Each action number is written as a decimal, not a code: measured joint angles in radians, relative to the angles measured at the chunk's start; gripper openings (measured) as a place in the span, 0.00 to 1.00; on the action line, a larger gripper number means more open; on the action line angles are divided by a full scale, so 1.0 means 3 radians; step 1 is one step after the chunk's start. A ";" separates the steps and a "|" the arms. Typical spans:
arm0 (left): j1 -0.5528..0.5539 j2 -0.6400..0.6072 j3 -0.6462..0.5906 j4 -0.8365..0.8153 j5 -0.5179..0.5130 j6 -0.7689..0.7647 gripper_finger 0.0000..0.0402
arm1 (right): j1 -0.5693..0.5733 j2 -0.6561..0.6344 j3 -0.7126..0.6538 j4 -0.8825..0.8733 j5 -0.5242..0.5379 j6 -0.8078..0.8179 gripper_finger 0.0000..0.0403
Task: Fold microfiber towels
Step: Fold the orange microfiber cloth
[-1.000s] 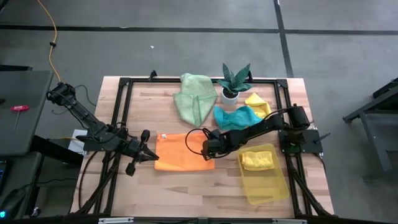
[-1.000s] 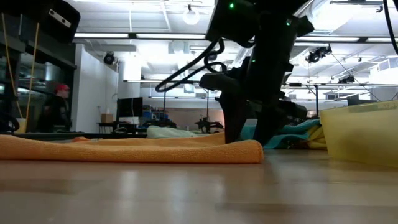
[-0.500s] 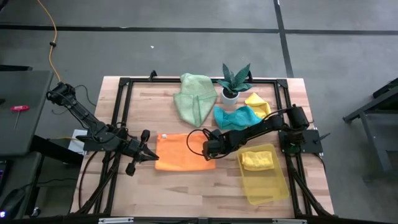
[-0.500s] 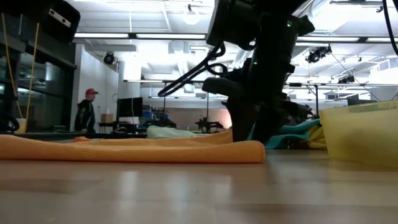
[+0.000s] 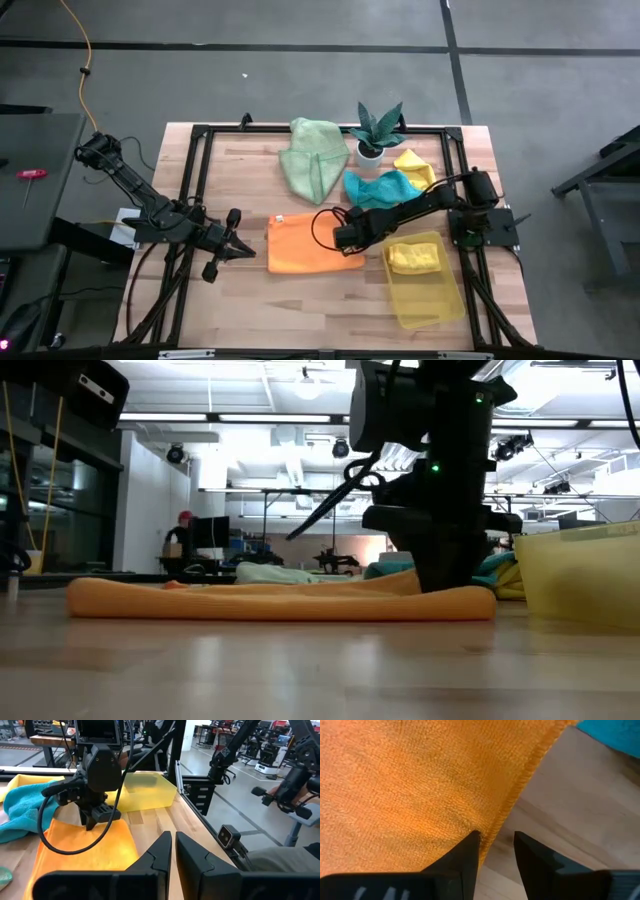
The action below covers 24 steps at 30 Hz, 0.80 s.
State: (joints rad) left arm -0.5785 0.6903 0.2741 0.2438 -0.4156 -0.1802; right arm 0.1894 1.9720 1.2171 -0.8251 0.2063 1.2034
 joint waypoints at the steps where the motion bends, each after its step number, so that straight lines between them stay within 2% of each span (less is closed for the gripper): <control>1: 0.0000 0.0000 0.0000 -0.0001 0.0000 0.0000 0.04 | 0.0000 0.0000 0.0000 0.0023 -0.0006 0.0006 0.29; 6: 0.0000 0.0000 0.0000 -0.0003 0.0000 -0.0009 0.04 | -0.0005 -0.0001 -0.0009 0.0245 -0.0118 0.0003 0.29; 19: 0.0000 0.0000 0.0001 -0.0028 0.0001 -0.0011 0.04 | -0.0006 -0.0004 -0.0006 0.0306 -0.0254 -0.0108 0.28; 21: 0.0000 0.0000 0.0001 -0.0028 0.0001 -0.0010 0.04 | -0.0005 -0.0003 -0.0005 0.0304 -0.0234 -0.0115 0.25; 24: 0.0000 0.0000 0.0001 -0.0028 0.0000 -0.0010 0.04 | 0.0000 0.0001 -0.0004 0.0317 -0.0208 -0.0211 0.15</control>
State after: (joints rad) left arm -0.5785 0.6903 0.2745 0.2356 -0.4157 -0.1833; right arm 0.1894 1.9724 1.2160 -0.7301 0.1441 1.1402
